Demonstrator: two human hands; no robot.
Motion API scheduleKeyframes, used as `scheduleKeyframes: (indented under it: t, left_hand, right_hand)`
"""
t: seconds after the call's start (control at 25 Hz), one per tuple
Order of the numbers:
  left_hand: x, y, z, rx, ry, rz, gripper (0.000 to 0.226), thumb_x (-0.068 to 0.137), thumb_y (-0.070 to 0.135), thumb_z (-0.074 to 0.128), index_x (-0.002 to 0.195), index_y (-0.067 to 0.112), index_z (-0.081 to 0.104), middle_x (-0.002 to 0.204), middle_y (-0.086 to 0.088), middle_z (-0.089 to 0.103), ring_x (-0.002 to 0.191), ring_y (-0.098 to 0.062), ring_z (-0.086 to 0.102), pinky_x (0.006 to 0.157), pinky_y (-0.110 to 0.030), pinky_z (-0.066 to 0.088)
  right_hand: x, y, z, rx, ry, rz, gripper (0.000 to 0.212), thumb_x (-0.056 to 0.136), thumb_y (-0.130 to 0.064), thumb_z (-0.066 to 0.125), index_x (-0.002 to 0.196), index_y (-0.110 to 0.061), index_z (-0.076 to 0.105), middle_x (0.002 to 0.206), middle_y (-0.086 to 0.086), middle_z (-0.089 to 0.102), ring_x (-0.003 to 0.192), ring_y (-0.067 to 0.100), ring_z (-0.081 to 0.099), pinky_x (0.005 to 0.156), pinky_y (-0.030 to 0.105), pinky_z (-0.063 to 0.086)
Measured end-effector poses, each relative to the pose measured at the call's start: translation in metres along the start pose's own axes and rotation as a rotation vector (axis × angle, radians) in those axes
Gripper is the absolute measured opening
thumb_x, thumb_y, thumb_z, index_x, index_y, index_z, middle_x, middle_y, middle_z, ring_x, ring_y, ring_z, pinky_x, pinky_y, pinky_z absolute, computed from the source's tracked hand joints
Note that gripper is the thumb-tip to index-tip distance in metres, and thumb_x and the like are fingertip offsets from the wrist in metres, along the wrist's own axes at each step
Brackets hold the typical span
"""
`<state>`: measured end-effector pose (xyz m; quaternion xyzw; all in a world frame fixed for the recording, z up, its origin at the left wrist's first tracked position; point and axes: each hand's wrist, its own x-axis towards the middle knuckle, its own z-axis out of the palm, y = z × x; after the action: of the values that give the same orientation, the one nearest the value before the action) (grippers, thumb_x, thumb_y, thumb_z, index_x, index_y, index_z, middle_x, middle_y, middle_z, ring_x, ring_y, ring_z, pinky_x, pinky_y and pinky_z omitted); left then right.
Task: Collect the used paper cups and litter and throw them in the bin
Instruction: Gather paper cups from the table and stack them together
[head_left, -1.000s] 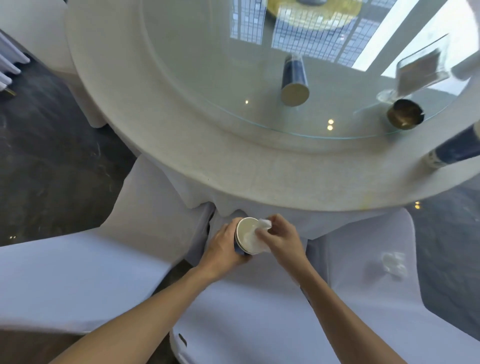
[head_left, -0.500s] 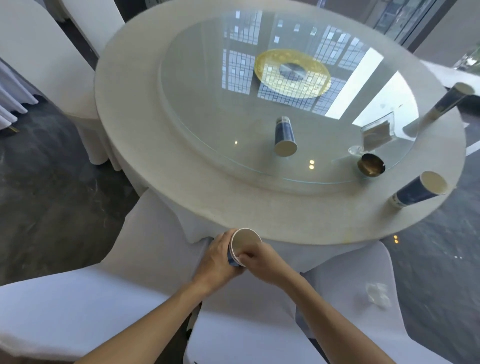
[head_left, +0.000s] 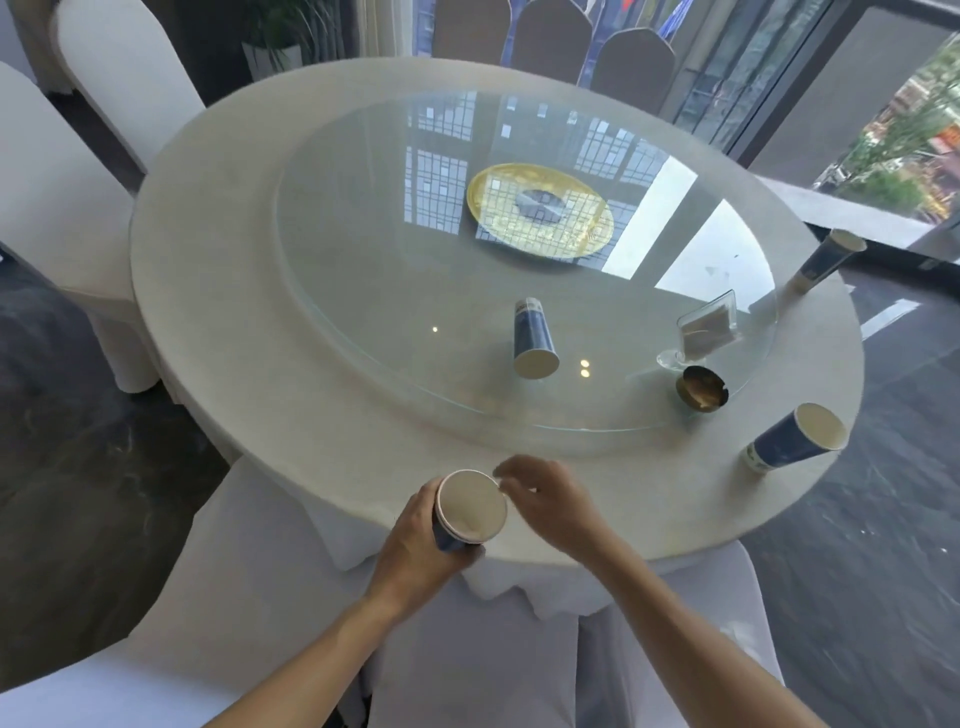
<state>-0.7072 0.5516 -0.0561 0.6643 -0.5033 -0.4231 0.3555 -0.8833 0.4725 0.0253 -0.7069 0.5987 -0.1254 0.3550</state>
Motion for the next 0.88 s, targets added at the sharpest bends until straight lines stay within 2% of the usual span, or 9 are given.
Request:
scheduleKeyframes:
  t: [0.12, 0.2, 0.32, 0.4, 0.52, 0.64, 0.8, 0.88]
  left_hand:
    - [0.029, 0.008, 0.009, -0.032, 0.055, -0.012, 0.085, 0.055, 0.053, 0.090, 0.130, 0.034, 0.056, 0.122, 0.012, 0.068, 0.113, -0.015, 0.066, 0.094, -0.039, 0.058]
    - [0.049, 0.014, 0.013, -0.039, 0.097, -0.010, 0.084, 0.054, 0.053, 0.092, 0.128, 0.033, 0.057, 0.120, 0.012, 0.069, 0.111, -0.014, 0.067, 0.093, -0.039, 0.058]
    - [0.074, 0.021, 0.016, -0.027, 0.131, -0.011, 0.080, 0.057, 0.047, 0.096, 0.126, 0.033, 0.057, 0.119, 0.012, 0.070, 0.108, -0.010, 0.068, 0.085, -0.022, 0.056]
    - [0.084, 0.024, 0.021, -0.027, 0.137, -0.026, 0.079, 0.062, 0.036, 0.099, 0.128, 0.033, 0.057, 0.120, 0.015, 0.069, 0.107, -0.001, 0.066, 0.077, -0.007, 0.049]
    - [0.092, 0.024, 0.028, -0.037, 0.139, -0.025, 0.078, 0.063, 0.033, 0.100, 0.128, 0.035, 0.056, 0.120, 0.017, 0.069, 0.106, 0.009, 0.062, 0.075, -0.004, 0.048]
    - [0.091, 0.017, 0.031, -0.016, 0.113, -0.038, 0.081, 0.062, 0.039, 0.099, 0.130, 0.038, 0.056, 0.123, 0.017, 0.069, 0.109, 0.002, 0.065, 0.077, -0.006, 0.050]
    - [0.084, 0.016, 0.027, 0.002, 0.092, -0.045, 0.091, 0.054, 0.056, 0.091, 0.136, 0.037, 0.055, 0.126, 0.015, 0.069, 0.112, -0.003, 0.066, 0.085, -0.011, 0.051]
    - [0.081, 0.018, 0.023, 0.004, 0.086, -0.042, 0.090, 0.055, 0.056, 0.091, 0.135, 0.034, 0.055, 0.126, 0.014, 0.069, 0.112, -0.003, 0.066, 0.085, -0.009, 0.050]
  right_hand:
    - [0.065, 0.025, -0.024, 0.021, 0.205, 0.033, 0.015, 0.091, -0.016, 0.065, 0.100, -0.016, 0.077, 0.084, -0.002, 0.070, 0.079, 0.018, 0.064, 0.070, 0.029, 0.043]
    - [0.109, 0.041, -0.037, -0.046, 0.256, 0.058, 0.024, 0.093, -0.019, 0.065, 0.116, -0.013, 0.070, 0.096, 0.003, 0.066, 0.088, 0.026, 0.064, 0.072, 0.031, 0.041]
    - [0.165, 0.058, -0.051, -0.251, 0.248, 0.060, 0.036, 0.095, -0.021, 0.060, 0.129, -0.008, 0.056, 0.121, 0.013, 0.061, 0.100, 0.039, 0.065, 0.081, 0.043, 0.050]
    - [0.193, 0.069, -0.054, -0.353, 0.245, 0.068, 0.033, 0.095, -0.018, 0.057, 0.125, -0.006, 0.052, 0.120, 0.016, 0.057, 0.095, 0.043, 0.066, 0.075, 0.045, 0.050]
    - [0.226, 0.083, -0.046, -0.386, 0.256, 0.102, 0.035, 0.093, -0.009, 0.058, 0.126, -0.008, 0.047, 0.114, 0.016, 0.052, 0.086, 0.044, 0.066, 0.065, 0.042, 0.044]
    - [0.245, 0.099, -0.032, -0.365, 0.195, 0.122, 0.052, 0.093, -0.006, 0.056, 0.141, -0.016, 0.038, 0.116, 0.015, 0.053, 0.089, 0.043, 0.066, 0.068, 0.044, 0.047]
    - [0.249, 0.105, -0.028, -0.278, 0.294, 0.099, 0.040, 0.095, -0.003, 0.043, 0.131, -0.015, 0.052, 0.114, 0.017, 0.068, 0.095, 0.038, 0.066, 0.072, 0.037, 0.041]
    - [0.241, 0.103, -0.030, -0.233, 0.337, 0.114, 0.035, 0.096, -0.006, 0.042, 0.127, -0.012, 0.058, 0.113, 0.018, 0.070, 0.096, 0.039, 0.066, 0.072, 0.037, 0.041]
